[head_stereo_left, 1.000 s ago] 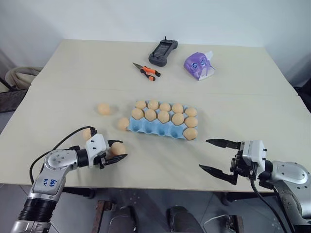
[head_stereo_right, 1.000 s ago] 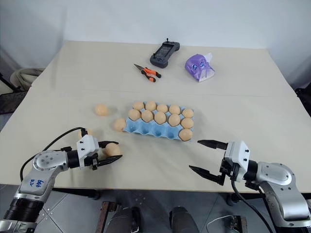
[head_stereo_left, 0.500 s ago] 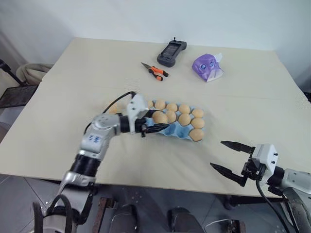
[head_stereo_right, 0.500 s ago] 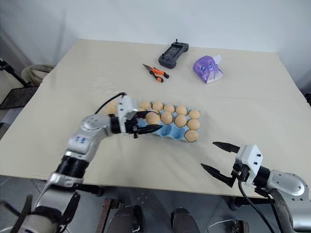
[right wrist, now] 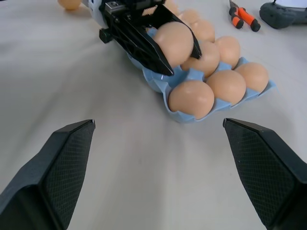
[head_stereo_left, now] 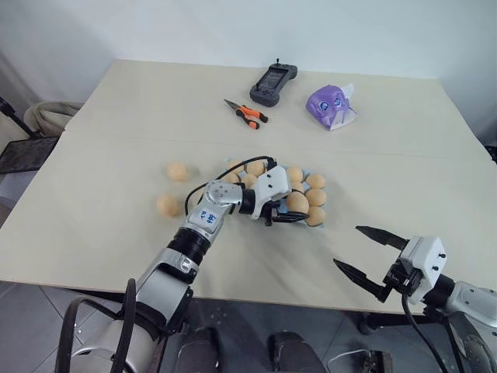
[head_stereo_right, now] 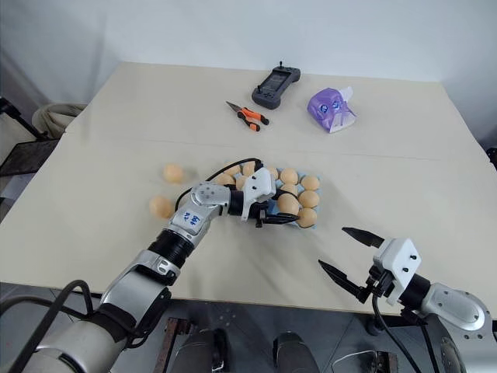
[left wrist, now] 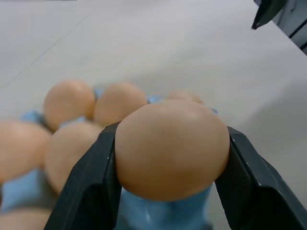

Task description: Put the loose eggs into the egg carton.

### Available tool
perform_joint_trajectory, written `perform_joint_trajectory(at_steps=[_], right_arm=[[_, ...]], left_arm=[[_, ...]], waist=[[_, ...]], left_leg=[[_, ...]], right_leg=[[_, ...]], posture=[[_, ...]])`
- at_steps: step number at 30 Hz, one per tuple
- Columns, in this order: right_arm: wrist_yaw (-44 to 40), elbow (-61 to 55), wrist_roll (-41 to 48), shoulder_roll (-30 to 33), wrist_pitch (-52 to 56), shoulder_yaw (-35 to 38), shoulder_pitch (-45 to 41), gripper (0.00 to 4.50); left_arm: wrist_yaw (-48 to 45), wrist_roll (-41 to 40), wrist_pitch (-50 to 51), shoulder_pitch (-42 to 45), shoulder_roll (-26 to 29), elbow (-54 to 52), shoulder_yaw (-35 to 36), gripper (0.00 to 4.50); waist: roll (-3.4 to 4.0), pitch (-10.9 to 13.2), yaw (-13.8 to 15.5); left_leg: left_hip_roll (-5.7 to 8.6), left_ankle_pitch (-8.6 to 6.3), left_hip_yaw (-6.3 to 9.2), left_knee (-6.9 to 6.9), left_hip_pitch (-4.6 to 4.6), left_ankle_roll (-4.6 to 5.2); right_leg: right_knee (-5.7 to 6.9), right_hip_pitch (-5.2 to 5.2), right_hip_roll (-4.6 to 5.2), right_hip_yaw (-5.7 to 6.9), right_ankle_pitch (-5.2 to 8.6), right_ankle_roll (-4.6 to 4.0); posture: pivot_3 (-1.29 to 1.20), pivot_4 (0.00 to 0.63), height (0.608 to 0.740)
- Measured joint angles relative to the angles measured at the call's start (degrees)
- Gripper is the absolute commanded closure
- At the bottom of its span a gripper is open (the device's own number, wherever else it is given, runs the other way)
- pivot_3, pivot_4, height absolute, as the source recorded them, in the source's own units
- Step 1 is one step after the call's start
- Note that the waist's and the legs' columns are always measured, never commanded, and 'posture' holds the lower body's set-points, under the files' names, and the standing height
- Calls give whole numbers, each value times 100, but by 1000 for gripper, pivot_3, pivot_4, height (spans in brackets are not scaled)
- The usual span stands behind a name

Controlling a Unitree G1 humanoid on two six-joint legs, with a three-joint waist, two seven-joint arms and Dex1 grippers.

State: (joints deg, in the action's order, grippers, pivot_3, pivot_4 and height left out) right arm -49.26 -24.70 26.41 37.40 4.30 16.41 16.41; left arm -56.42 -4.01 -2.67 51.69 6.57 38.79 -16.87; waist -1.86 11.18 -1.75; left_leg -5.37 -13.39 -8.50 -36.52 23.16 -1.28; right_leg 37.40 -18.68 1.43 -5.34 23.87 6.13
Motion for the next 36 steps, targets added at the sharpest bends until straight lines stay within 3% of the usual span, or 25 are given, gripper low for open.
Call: perform_joint_trajectory(at_steps=[5,12,24,31,36], right_arm=[[91,-1,-3,-5,75,-68,-93,0],[106,12,-3,-10,124,-290,-359,0],[-392,503,13,-8,177,-751,-1199,0],[-713,1029,3,-14,61,-963,-1642,0],[-967,1410,-8,-13,-58,-1002,-1936,0]], left_arm=[[-78,57,-107,-23,49,-17,14,21],[-201,-79,-183,-659,727,-1110,366,21],[114,-1152,-224,-3565,2377,-3906,2345,21],[945,-1358,-38,-5524,2755,-4145,4217,21],[974,-1506,-61,-6276,2746,-4193,4588,21]], waist=[[0,0,-1],[1,0,-6],[3,-2,-1],[-5,-3,-143],[-6,-2,-98]], left_leg=[[-1,0,0,1,0,0],[-23,3,0,2,-1,-5],[-31,-1,8,1,-7,6],[-36,-9,11,33,-14,12],[-33,-13,15,35,-11,13]], right_leg=[[0,0,1,0,0,0],[4,-1,-7,3,1,-2],[7,11,13,16,-2,1],[-4,10,39,21,1,-10],[-13,14,40,32,3,-15]], posture=[[0,150,740],[0,150,740],[0,150,740],[0,150,740],[0,150,740]])
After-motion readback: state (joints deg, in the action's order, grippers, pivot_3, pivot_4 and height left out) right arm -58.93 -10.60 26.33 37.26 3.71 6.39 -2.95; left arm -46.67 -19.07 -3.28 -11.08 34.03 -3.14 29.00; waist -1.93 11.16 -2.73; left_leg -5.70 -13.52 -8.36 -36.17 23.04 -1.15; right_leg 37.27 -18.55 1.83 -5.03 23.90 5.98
